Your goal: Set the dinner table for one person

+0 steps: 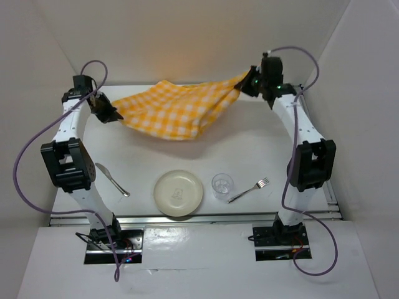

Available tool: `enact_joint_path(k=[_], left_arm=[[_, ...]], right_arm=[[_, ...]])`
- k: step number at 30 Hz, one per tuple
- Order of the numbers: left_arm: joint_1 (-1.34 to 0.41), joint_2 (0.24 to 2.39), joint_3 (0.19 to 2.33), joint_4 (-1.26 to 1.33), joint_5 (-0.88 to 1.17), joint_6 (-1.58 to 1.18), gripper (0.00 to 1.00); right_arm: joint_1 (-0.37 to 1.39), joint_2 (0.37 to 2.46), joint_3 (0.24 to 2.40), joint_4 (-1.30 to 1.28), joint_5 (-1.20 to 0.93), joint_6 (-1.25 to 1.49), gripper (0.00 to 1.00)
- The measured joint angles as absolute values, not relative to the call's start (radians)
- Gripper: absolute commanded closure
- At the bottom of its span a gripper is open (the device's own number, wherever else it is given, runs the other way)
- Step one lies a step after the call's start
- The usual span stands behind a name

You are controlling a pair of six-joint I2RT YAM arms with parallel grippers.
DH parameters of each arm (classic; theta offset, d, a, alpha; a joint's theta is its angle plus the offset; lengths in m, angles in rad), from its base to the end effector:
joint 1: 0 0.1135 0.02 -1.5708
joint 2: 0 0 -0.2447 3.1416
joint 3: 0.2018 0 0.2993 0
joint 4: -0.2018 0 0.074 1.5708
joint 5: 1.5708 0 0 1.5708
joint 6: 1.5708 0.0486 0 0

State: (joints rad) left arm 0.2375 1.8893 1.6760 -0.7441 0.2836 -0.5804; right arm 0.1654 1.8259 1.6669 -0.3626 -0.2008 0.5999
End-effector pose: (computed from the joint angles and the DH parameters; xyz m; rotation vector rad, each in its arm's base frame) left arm 0.4555 0.0963 0.2438 -0.9051 2.3775 -0.4948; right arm 0.4780 0.0896 0.3025 0.3408 2.1252 0.6651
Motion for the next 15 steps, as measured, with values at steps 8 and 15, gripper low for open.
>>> enact_joint_path(k=[8,15], left_arm=[[0.229,1.72,1.815,-0.756,0.292,-0.607,1.0],[0.221,1.705,1.713,-0.693,0.305,-0.632,1.0]], right_arm=[[0.111,1.889,2.246,-0.711,-0.27,0.447,1.0],[0.061,2.051,2.257,-0.787,-0.341,0.427,0.29]])
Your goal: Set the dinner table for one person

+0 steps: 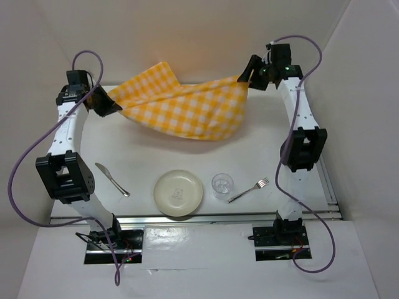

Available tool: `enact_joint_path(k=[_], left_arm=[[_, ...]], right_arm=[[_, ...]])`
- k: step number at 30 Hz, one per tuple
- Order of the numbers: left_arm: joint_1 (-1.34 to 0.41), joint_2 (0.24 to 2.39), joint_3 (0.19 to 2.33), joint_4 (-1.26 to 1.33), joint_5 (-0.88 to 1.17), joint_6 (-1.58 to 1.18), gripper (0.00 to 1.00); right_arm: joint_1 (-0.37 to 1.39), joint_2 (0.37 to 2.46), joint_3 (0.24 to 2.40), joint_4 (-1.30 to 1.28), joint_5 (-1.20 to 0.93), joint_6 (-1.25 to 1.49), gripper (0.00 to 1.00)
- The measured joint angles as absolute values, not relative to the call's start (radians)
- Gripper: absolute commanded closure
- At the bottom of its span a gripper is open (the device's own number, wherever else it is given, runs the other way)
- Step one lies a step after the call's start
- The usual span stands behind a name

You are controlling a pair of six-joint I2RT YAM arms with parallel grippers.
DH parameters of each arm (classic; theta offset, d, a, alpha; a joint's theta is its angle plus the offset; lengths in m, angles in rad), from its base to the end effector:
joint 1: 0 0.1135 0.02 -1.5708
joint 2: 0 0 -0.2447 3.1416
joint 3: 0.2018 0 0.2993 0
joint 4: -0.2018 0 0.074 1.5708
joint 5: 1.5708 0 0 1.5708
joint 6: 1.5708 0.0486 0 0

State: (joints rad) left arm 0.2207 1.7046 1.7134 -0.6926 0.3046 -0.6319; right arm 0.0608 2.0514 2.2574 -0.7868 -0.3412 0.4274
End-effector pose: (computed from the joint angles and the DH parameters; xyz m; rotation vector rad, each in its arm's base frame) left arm 0.4312 0.0818 0.3425 -0.7887 2.1372 -0.5618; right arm 0.5061 0.0471 0.3834 0.1976 2.1759 0.6475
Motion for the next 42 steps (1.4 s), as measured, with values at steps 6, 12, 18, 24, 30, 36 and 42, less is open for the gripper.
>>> enact_joint_path(k=[6,12,18,24,30,36,42], left_arm=[[0.126,1.801,1.513,-0.622,0.232,-0.663,1.0],[0.024,1.87,1.422,-0.607,0.168,-0.677,1.0],[0.03,1.859,1.372,-0.573,0.108,-0.689,1.0],[0.031,1.859,1.363,-0.567,0.075,-0.693,1.0],[0.031,1.859,1.359,-0.566,0.07,-0.693,1.0],[0.031,1.859,1.359,-0.566,0.07,-0.693,1.0],[0.031,1.859,1.359,-0.567,0.072,-0.693,1.0]], right_arm=[[0.037,2.374,2.25,-0.793,-0.324,0.441,0.01],[0.044,2.176,1.783,-0.731,-0.213,0.477,0.0],[0.073,1.64,1.322,-0.559,-0.164,0.557,0.05],[0.043,1.374,0.932,-0.37,-0.257,0.728,0.05],[-0.003,1.394,0.587,-0.23,-0.395,0.942,0.06],[0.039,1.446,0.575,-0.052,-0.374,1.072,0.12],[0.166,1.562,0.635,0.086,-0.257,1.224,0.23]])
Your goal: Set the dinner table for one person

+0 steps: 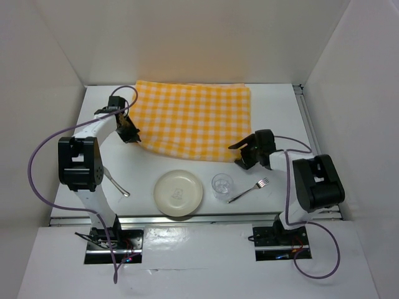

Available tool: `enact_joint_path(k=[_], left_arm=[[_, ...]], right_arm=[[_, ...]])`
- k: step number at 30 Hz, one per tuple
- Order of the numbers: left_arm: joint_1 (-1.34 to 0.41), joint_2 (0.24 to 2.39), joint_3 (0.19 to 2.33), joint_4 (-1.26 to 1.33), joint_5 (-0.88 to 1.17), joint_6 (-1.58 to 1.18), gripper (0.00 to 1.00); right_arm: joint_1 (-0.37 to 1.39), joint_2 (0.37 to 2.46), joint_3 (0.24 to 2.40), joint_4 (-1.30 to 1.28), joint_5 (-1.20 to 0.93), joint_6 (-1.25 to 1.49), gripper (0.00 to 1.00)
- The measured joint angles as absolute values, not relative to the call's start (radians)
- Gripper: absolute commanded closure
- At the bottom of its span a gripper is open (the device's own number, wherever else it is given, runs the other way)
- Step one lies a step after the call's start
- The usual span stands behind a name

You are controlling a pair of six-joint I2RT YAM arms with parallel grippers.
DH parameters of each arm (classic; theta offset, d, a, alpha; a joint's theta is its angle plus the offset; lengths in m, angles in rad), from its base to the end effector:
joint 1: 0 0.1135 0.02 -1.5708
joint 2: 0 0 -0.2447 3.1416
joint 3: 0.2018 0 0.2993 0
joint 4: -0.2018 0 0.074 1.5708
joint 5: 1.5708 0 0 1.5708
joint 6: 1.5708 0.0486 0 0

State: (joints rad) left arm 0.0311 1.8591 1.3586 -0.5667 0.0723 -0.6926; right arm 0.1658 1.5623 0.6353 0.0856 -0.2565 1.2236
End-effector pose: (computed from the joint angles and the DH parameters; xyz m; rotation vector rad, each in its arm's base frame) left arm 0.4346 0.0100 0.1528 -0.9223 2.5068 -0.3145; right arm 0.3161 0.0654 0.0694 1.1999 2.3064 0.8919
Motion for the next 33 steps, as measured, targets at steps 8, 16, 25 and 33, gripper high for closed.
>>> enact_joint_path(k=[8,16,25,33], left_arm=[[0.031,1.859,1.366,-0.574,0.076,-0.686,1.0],[0.046,1.859,1.489,-0.64,0.122,-0.681,1.0],[0.136,1.722,1.789,-0.719,0.274,-0.686,1.0],[0.206,1.351,1.849,-0.74,0.362,-0.715,1.0]], right_arm=[[0.282,1.695,0.778,0.044,0.067,1.314,1.0],[0.276,1.649,0.942,-0.057,0.164,1.178,1.0],[0.242,1.439,1.301,-0.138,0.043,0.912,1.0],[0.245,1.187,1.419,-0.23,-0.065,0.801,1.0]])
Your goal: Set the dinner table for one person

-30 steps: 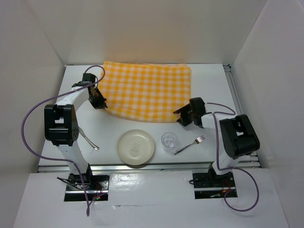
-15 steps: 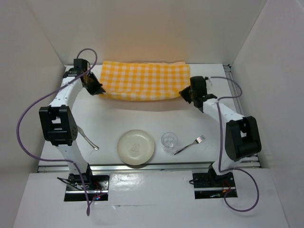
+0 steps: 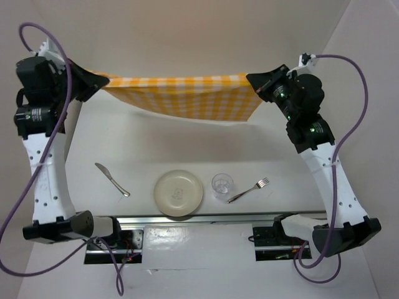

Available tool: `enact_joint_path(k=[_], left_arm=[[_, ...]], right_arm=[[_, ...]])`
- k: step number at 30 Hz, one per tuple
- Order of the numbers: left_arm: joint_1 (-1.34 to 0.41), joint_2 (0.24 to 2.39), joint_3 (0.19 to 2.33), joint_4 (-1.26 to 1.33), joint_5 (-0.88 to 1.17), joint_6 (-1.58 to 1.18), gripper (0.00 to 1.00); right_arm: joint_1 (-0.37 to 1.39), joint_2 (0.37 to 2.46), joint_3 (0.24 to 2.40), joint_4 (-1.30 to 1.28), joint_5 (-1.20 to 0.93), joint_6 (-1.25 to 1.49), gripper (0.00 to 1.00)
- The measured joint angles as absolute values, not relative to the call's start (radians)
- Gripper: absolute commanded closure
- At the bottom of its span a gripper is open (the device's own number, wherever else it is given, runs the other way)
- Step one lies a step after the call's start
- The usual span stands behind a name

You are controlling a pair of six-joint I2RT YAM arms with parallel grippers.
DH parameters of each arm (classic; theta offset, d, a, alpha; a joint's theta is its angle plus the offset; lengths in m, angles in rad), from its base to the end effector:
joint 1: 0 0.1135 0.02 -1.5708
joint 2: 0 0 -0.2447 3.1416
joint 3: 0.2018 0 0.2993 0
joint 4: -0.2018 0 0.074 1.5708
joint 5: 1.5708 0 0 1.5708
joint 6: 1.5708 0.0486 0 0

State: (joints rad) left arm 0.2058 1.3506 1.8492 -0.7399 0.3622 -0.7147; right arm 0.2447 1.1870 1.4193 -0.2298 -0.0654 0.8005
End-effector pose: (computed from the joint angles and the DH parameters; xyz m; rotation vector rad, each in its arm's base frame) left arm 0.3083 0.0468 0.5167 -0.5780 1.7575 -0.6858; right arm 0.3120 0.0812 0.4666 0.3970 1.5872 0.8646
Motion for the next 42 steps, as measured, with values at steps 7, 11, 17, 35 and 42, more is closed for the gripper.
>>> enact_joint_path(k=[7,11,17,35,42], left_arm=[[0.227,1.387,2.032,-0.754,0.422,-0.71,1.0],[0.228,1.531,2.118,-0.759,0.457,-0.697,1.0],[0.228,1.772,2.167,-0.786,0.515,-0.681,1.0],[0.227,1.962,2.331,-0.584,0.659,-0.741,1.0],[0.227,1.792,1.861,-0.455,0.673,-0.733,1.0]], right_arm=[[0.245,1.221,1.599,-0.27,-0.082,0.706,1.0],[0.241,1.341,1.702,-0.271,-0.082,0.653,1.0],[0.198,1.585,1.81,-0.268,-0.136,0.625,1.0],[0.125,1.851,2.104,-0.25,-0.244,0.63,1.0],[0.115,1.645,1.613,-0.167,-0.251,0.651,1.0]])
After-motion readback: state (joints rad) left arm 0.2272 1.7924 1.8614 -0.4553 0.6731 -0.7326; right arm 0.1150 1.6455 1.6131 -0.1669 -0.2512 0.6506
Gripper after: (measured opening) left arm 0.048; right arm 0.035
